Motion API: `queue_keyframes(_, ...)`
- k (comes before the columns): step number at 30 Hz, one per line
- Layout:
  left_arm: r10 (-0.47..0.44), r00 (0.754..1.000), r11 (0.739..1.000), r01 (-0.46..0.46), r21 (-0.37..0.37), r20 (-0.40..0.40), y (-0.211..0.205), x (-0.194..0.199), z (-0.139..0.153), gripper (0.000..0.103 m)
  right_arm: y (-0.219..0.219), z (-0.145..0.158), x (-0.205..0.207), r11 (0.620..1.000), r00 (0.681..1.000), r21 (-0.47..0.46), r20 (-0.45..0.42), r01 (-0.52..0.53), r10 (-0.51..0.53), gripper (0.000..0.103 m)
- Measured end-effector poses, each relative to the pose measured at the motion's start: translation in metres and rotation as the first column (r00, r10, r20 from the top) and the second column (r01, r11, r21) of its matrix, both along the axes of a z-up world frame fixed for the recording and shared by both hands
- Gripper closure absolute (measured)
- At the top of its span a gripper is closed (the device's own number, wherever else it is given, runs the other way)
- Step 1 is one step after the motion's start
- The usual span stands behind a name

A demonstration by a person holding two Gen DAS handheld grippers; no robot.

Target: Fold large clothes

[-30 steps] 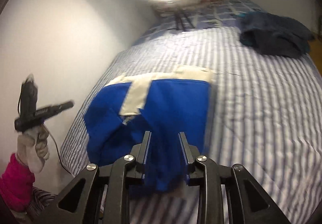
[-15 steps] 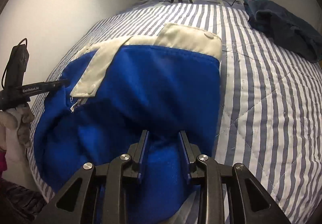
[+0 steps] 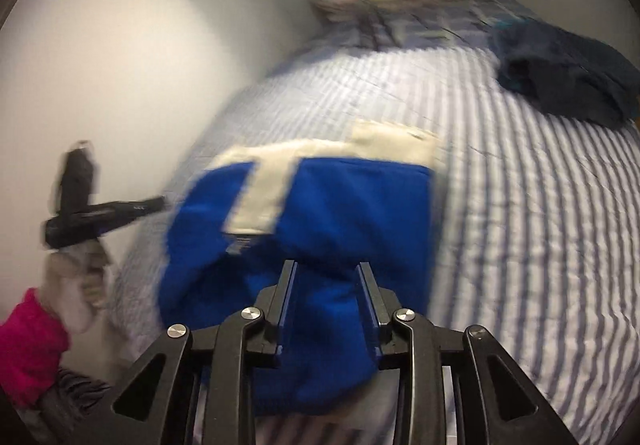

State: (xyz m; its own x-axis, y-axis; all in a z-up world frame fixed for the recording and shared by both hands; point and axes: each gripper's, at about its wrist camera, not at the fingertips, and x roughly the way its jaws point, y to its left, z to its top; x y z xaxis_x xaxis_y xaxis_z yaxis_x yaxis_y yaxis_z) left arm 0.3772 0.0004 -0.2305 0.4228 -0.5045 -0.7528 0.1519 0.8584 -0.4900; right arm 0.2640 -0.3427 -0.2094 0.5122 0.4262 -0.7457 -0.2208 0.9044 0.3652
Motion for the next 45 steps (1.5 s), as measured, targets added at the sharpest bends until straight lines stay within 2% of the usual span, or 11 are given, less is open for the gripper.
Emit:
queue_keyframes(5,-0.016,0.999,1.0,0.016,0.017,-0.027,-0.012,0.001,-0.012,0.1,0.043,-0.006,0.008,0.991,0.994,-0.083,0.01,-0.104,0.105,0.073)
queue_keyframes(10,-0.027,0.997,0.998,0.031,0.057,-0.066,-0.013,0.002,-0.037,0.1,0.017,-0.05,0.03,0.986,0.988,-0.153,-0.124,0.072,-0.092,0.075)
queue_keyframes(14,-0.069,0.994,0.994,0.075,0.077,-0.079,-0.015,-0.002,-0.046,0.1,0.004,-0.051,0.029,0.991,0.985,-0.125,-0.162,0.046,-0.066,0.074)
queue_keyframes(16,-0.08,0.994,0.993,0.085,0.076,-0.078,-0.014,-0.001,-0.037,0.099,-0.002,-0.043,0.025,0.992,0.989,-0.122,-0.141,0.028,-0.046,0.063)
queue_keyframes(17,-0.065,0.996,0.997,0.068,0.044,-0.068,-0.008,0.0,-0.029,0.094,-0.007,-0.039,0.023,0.993,0.991,-0.111,-0.123,0.037,-0.051,0.06)
queue_keyframes(21,0.021,0.998,0.995,-0.027,-0.099,-0.062,0.02,0.007,-0.014,0.03,-0.041,-0.026,0.013,0.992,0.991,-0.014,-0.043,0.124,-0.124,0.022)
queue_keyframes(23,0.062,0.992,0.977,-0.082,-0.194,-0.106,0.035,0.011,-0.022,0.029,-0.056,-0.026,0.011,0.986,0.986,0.013,-0.025,0.167,-0.167,0.013)
queue_keyframes(26,0.057,0.97,0.942,-0.131,-0.308,-0.238,0.046,0.018,-0.05,0.029,-0.068,-0.039,0.016,0.979,0.977,0.05,-0.084,0.199,-0.194,0.012)
queue_keyframes(29,0.046,0.952,0.935,-0.147,-0.322,-0.303,0.052,0.021,-0.073,0.029,-0.072,-0.053,0.026,0.981,0.976,0.067,-0.138,0.18,-0.17,0.013)
queue_keyframes(42,-0.016,0.954,0.915,-0.107,-0.388,-0.3,0.048,0.039,-0.093,0.029,-0.08,-0.092,0.044,0.947,0.974,0.287,-0.212,0.147,-0.087,0.02)
queue_keyframes(45,-0.024,0.956,0.919,-0.093,-0.383,-0.292,0.039,0.047,-0.088,0.03,-0.081,-0.098,0.054,0.929,0.973,0.339,-0.218,0.146,-0.074,0.03)
